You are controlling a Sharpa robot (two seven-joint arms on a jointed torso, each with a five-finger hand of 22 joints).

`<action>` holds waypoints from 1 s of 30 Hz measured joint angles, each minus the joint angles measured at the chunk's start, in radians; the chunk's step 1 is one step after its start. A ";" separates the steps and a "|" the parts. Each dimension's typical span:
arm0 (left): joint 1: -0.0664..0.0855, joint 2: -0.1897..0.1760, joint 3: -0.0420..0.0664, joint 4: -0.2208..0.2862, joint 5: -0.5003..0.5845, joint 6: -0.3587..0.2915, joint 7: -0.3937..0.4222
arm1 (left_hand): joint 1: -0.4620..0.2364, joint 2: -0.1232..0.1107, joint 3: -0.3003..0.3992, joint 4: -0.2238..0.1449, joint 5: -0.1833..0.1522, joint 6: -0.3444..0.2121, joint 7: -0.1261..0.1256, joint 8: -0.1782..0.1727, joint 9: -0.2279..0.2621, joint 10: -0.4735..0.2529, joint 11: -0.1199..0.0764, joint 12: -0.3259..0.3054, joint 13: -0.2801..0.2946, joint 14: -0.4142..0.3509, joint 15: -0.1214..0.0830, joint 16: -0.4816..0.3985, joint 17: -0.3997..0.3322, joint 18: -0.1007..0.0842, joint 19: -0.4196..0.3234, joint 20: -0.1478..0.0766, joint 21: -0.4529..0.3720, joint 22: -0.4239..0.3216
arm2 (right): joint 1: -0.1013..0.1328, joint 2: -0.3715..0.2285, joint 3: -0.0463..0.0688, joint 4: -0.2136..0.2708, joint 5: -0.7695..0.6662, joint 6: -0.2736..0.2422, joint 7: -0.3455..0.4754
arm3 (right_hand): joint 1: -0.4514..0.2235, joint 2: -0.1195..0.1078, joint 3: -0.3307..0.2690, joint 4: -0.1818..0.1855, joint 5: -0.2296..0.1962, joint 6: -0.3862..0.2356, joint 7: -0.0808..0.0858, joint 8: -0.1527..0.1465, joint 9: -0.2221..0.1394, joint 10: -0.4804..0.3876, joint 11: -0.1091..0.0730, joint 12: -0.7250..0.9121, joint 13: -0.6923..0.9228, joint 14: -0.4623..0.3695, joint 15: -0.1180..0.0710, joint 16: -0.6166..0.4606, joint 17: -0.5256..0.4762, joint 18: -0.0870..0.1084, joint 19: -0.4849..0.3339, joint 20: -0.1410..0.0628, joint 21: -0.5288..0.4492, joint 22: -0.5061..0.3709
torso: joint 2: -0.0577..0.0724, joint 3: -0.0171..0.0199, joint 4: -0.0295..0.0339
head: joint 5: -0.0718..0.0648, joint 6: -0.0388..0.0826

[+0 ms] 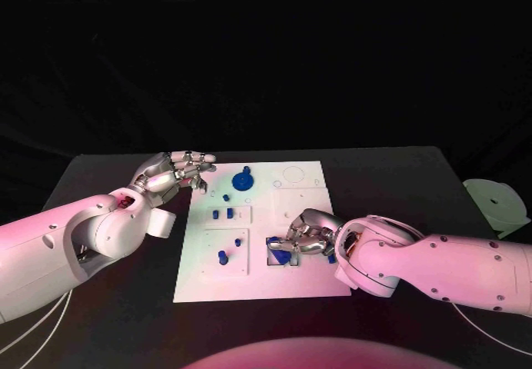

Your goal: Assemble the parts on the task board

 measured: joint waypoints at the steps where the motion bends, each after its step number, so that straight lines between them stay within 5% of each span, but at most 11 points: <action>1: 0.000 0.000 0.000 0.000 0.000 0.000 -0.001 | 0.000 0.000 0.000 0.000 0.000 -0.002 -0.002 0.000 0.000 0.000 0.000 0.000 0.000 0.000 0.000 0.000 0.000 0.000 0.000 0.000 0.000 0.000 | 0.000 0.000 0.000 0.000 -0.003 0.001 0.000 | -0.001 -0.001 -0.015 0.000 -0.010 0.000 0.000 0.001 0.000 0.001 -0.001 0.000 0.000 0.000 0.000 0.000 0.000 0.000 0.000 0.000 0.000 0.000 | 0.000 0.0000 0.0000 | 0.000 0.000; 12: 0.000 -0.002 0.000 0.001 -0.004 0.004 -0.007 | 0.000 0.000 0.000 0.000 0.000 -0.002 -0.002 0.004 0.000 0.000 0.000 0.000 0.001 0.000 0.000 0.000 -0.001 0.000 0.000 0.000 0.000 0.000 | -0.001 -0.001 0.000 0.011 -0.025 0.010 0.011 | -0.032 0.005 -0.115 0.001 -0.016 -0.006 -0.001 0.009 0.000 0.004 -0.004 0.000 0.000 -0.004 -0.004 0.000 0.000 0.000 0.000 -0.007 -0.004 0.000 | 0.000 -0.0005 0.0002 | 0.001 -0.001; 19: 0.000 -0.004 0.000 0.002 -0.006 0.005 -0.010 | 0.000 0.000 0.000 0.000 0.000 -0.002 -0.002 0.004 0.000 0.000 0.000 0.000 0.001 -0.002 -0.002 0.000 -0.001 0.000 0.000 0.000 0.000 0.000 | -0.002 -0.017 0.000 0.035 -0.028 0.014 0.027 | 0.012 0.054 -0.130 -0.001 -0.016 -0.006 -0.001 0.020 0.000 0.022 -0.006 0.016 0.000 -0.004 -0.004 0.014 0.000 0.000 0.000 -0.007 0.013 0.000 | 0.000 -0.0005 0.0004 | 0.001 -0.002; 21: 0.000 -0.005 0.000 0.002 -0.007 0.006 -0.011 | 0.000 0.000 0.000 0.000 0.000 -0.002 -0.002 0.004 0.001 0.000 0.000 0.000 0.001 -0.004 -0.004 0.000 -0.001 0.000 0.000 0.000 0.000 0.000 | -0.003 -0.022 0.000 0.044 -0.028 0.016 0.033 | 0.029 0.071 -0.137 -0.002 -0.016 -0.004 -0.003 0.020 0.000 0.026 -0.008 0.024 0.000 -0.004 -0.003 0.014 0.000 -0.013 0.000 -0.007 0.019 0.000 | 0.000 -0.0005 0.0004 | 0.002 -0.003; 30: 0.000 -0.006 0.000 0.003 -0.009 0.006 -0.013 | 0.000 0.000 0.000 0.000 0.000 -0.002 -0.002 0.004 0.001 0.000 0.000 0.000 0.001 -0.004 -0.004 0.000 -0.001 0.000 0.000 0.000 0.000 0.000 | -0.003 -0.032 0.000 0.055 -0.027 0.035 0.051 | 0.098 0.101 -0.160 -0.005 -0.005 0.001 -0.007 0.020 -0.008 0.034 -0.009 0.027 0.000 0.000 -0.007 0.018 0.000 -0.015 0.000 -0.007 0.019 0.000 | 0.000 -0.0003 -0.0001 | 0.005 -0.005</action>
